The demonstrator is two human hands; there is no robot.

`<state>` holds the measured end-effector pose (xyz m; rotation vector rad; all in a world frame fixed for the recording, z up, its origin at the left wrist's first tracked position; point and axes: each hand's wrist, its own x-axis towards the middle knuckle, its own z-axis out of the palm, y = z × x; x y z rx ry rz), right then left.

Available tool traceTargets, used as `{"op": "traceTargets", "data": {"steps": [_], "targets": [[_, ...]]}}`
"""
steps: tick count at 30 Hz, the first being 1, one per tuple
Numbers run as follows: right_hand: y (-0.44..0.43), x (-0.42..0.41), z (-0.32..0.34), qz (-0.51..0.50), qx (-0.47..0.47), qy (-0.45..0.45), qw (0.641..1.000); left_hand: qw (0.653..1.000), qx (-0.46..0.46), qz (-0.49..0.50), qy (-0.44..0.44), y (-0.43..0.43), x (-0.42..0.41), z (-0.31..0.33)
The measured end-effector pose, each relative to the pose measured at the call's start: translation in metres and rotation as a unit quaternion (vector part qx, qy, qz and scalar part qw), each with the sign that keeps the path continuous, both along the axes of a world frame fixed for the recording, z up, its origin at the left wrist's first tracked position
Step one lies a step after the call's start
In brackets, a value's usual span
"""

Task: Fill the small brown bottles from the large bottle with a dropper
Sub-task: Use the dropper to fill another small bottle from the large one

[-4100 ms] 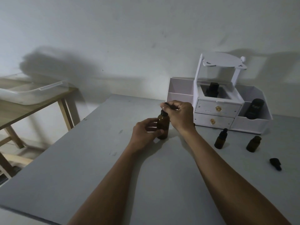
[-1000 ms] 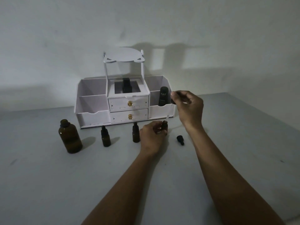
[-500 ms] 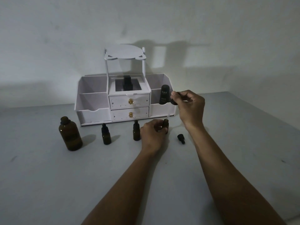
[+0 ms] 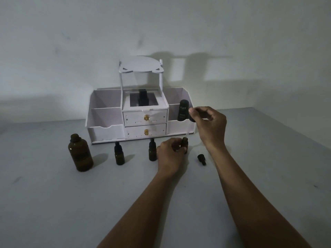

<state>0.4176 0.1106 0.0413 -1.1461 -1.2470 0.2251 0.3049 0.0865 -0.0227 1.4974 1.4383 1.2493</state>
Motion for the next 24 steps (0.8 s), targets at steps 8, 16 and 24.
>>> {"op": "traceTargets", "data": {"steps": [8, 16, 24], "targets": [[-0.005, 0.003, 0.011, -0.008, 0.072, 0.023, 0.997, 0.999, -0.030, -0.021, -0.036, -0.020, -0.011, 0.004], [-0.022, -0.021, 0.033, 0.039, 0.130, 0.088, 0.987, 0.998, -0.014, -0.021, -0.053, -0.070, -0.089, 0.012], [-0.031, -0.118, 0.057, 0.144, 0.106, 0.099, 0.979, 0.986, 0.070, 0.153, -0.016, -0.092, -0.215, 0.018]]}}
